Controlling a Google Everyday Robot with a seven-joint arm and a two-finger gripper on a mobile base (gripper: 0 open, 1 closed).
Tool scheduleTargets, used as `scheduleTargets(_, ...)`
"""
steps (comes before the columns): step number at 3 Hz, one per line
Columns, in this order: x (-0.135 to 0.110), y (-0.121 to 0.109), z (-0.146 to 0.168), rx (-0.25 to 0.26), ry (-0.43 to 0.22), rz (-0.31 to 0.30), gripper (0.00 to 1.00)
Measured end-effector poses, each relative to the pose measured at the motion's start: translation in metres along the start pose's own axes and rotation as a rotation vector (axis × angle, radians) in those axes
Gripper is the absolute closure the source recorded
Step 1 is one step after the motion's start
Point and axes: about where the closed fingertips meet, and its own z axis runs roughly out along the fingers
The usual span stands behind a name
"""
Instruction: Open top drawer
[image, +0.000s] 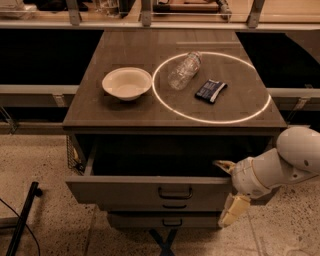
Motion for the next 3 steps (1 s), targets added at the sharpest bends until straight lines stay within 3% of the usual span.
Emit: scheduleTargets(3,0.018,0.035,-0.032,-0.027,0.056,-0.007,0.0)
